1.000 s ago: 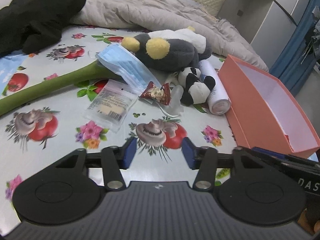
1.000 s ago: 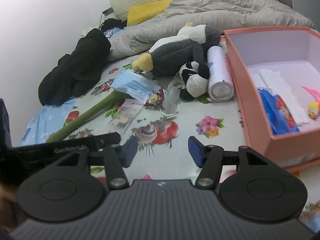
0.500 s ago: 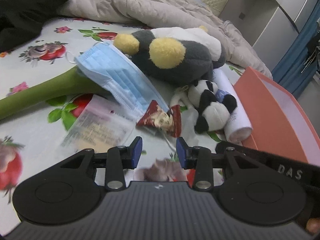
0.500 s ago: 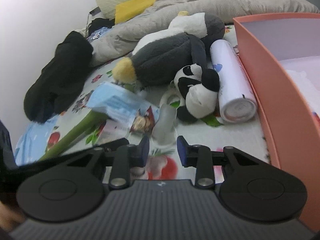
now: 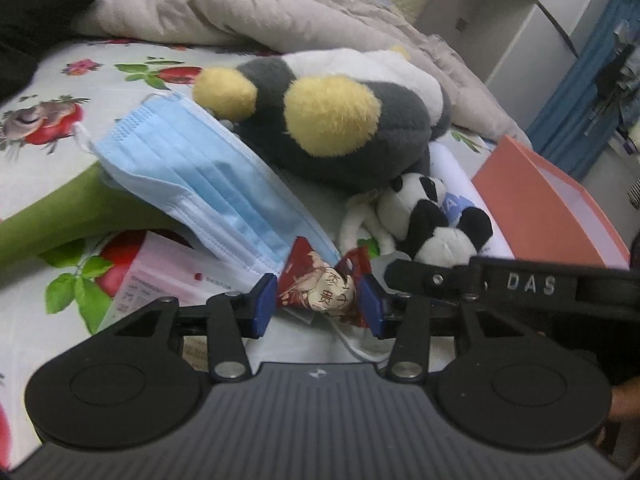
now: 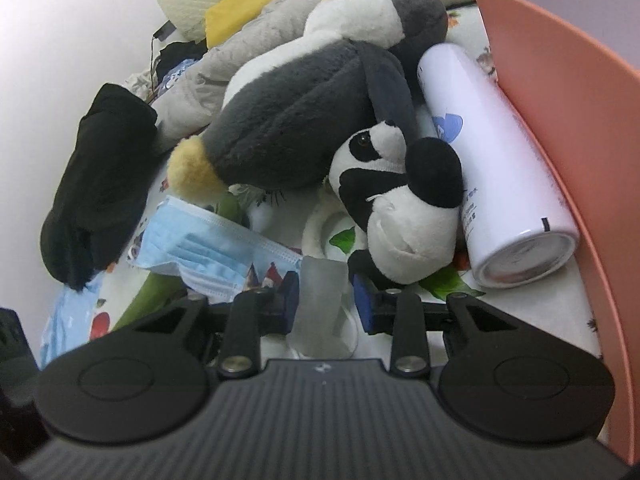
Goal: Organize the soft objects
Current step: 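Grasp the red candy wrapper with the left tool while the right tool grasps the clear plastic cup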
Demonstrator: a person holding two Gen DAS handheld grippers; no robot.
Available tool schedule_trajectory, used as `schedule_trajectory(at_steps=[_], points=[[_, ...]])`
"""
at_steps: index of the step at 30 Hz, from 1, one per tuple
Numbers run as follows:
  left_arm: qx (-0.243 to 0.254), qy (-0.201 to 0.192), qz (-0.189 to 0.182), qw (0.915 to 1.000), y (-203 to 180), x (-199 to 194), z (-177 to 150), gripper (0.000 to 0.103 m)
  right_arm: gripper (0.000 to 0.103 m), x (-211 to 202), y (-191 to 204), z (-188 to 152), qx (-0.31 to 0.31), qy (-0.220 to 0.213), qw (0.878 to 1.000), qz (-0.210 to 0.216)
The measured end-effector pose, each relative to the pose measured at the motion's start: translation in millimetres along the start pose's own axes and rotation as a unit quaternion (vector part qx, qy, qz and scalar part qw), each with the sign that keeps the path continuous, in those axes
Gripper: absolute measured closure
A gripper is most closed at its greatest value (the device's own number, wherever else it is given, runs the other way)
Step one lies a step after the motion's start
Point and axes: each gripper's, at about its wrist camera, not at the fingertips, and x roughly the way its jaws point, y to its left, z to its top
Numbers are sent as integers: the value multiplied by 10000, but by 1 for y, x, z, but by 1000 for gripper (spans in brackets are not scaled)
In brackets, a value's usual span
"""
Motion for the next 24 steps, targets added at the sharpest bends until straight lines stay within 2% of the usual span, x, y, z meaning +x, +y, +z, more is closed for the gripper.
schedule_trajectory(at_steps=[5,10,17,24], points=[[86,56,29,9999,1,9,-3,51,70,10,-6,3,183,164,9995,183],[163,50,-15,9999,-2,12,-5,53,79,20,-12,3,349,439,9981,241],[107,-23,64,9999,-4,9,-8,59,81,13,-10,4,278,383,9988,129],[-205,-18,167,9997,-6,-7,-17,64,81,-1,-4,2,28,283,9996,-67]])
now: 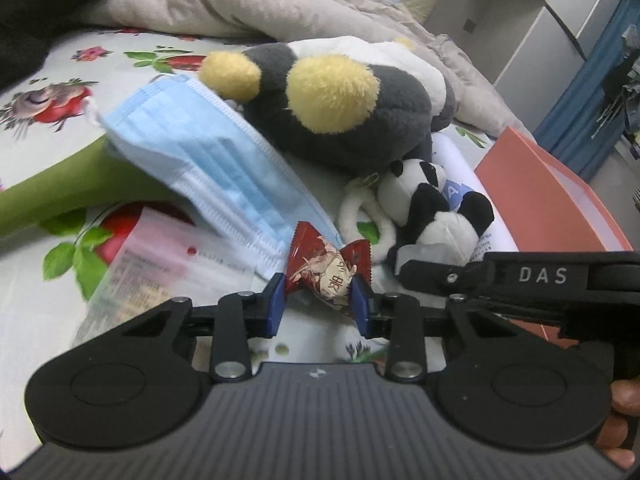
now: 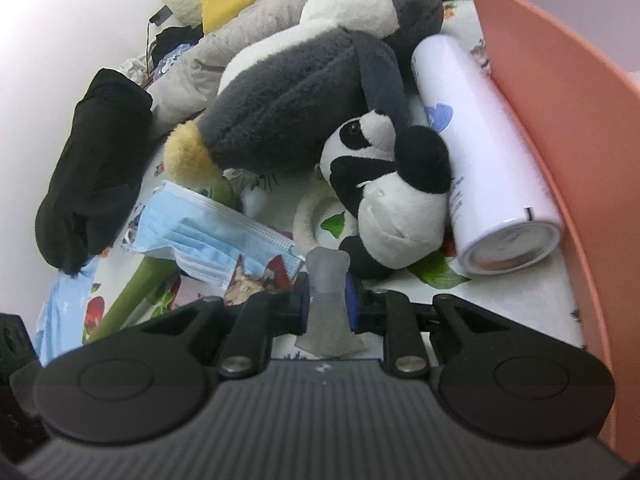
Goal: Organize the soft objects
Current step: 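Grasp the red candy wrapper with the left tool while the right tool grasps the clear plastic cup, then carry the candy with the left tool while the right tool carries the cup over the pink box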
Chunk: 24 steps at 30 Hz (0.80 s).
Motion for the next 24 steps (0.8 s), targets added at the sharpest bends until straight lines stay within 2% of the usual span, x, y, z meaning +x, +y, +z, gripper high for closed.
schedule_trajectory(at_steps=[9,24], points=[[73,-68,48,9999,-21,-45,-20,65,81,-36,6,-17,-335,-99,9992,-219],[-6,-207,49,9998,-37,-131,-76,65,81,-113,21,-84,-969,-176,9937,-529]])
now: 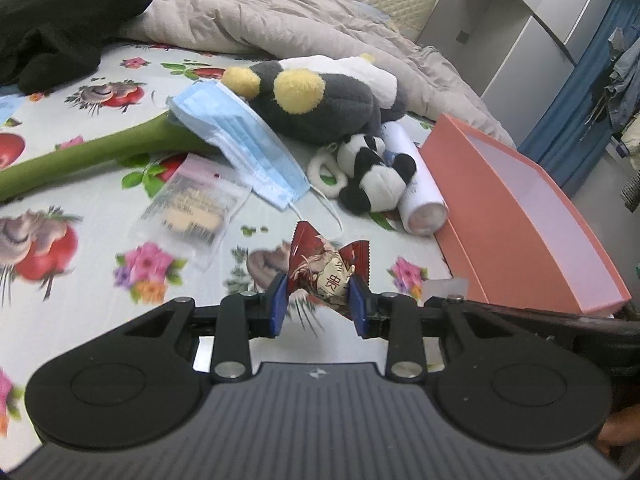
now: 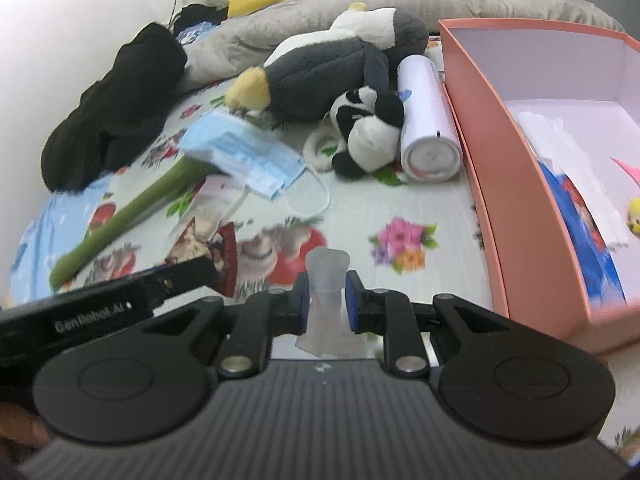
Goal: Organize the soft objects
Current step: 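Carry the candy with the left tool while the right tool carries the cup over the pink box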
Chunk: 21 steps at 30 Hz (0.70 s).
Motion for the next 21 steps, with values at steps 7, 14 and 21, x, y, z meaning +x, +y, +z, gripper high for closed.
schedule_trajectory(at_steps=[7,14,21], points=[[-20,64,-20,10000,-2,-19,-30,65,81,-16,6,-36,-109,162,9998,-40],[-6,19,-67,10000,-12,-32,-31,65,81,-30,14,-50,-238,221,9995,-22],[19,-132,-90,9999,-29,-53,-13,65,81,-54,13,-36,-246,-22,9997,6]])
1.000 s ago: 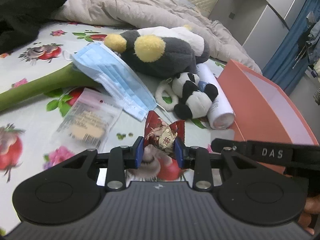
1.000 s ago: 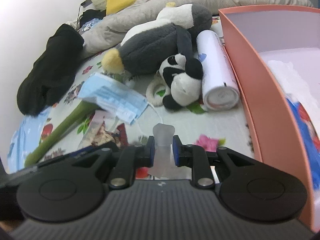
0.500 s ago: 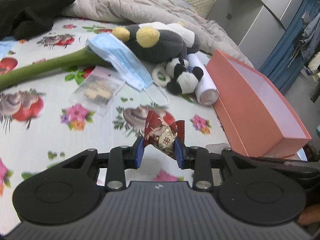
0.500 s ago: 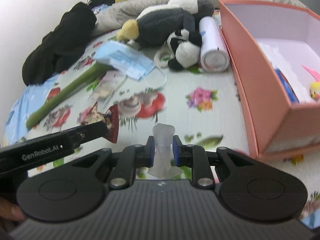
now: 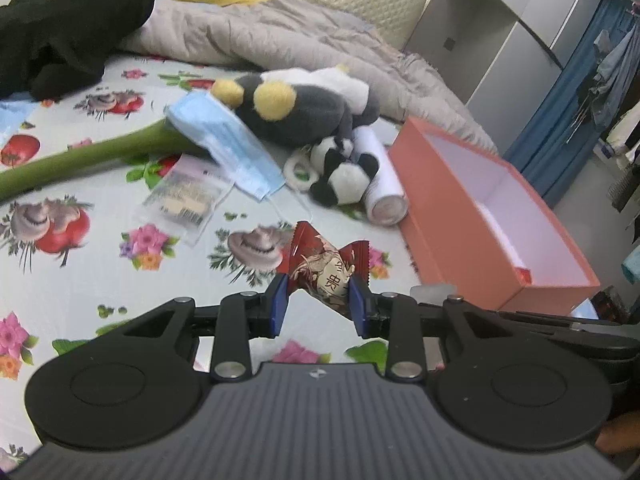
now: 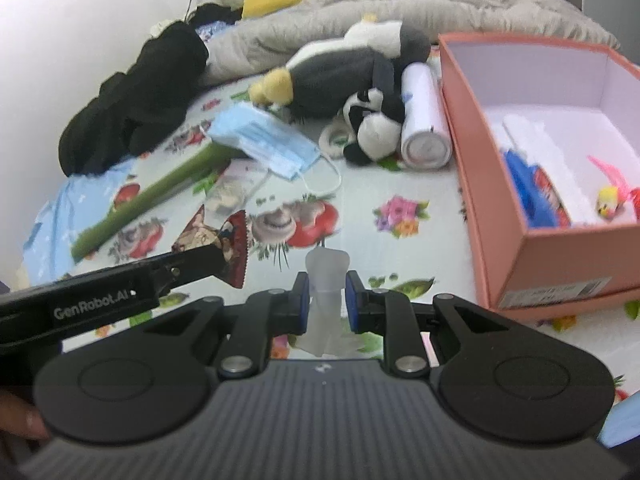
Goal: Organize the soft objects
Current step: 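Carry the candy with the left tool while the right tool carries the cup over the pink box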
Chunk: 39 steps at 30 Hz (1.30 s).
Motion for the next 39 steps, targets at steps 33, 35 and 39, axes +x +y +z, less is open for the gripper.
schedule_trajectory(at_steps=[33,35,39], points=[[554,-527,-875,9932,-195,1,115,65,81,-128,-90,118,217,-1275,9909,-365],[553,-406,-908,9935,-205,20,117,65,81,-128,-105,122,280,-1297,9900,-469],[628,-68,-989,9931,-222,61,112,65,81,-120,-139,126,485,-1242,9888,-665]])
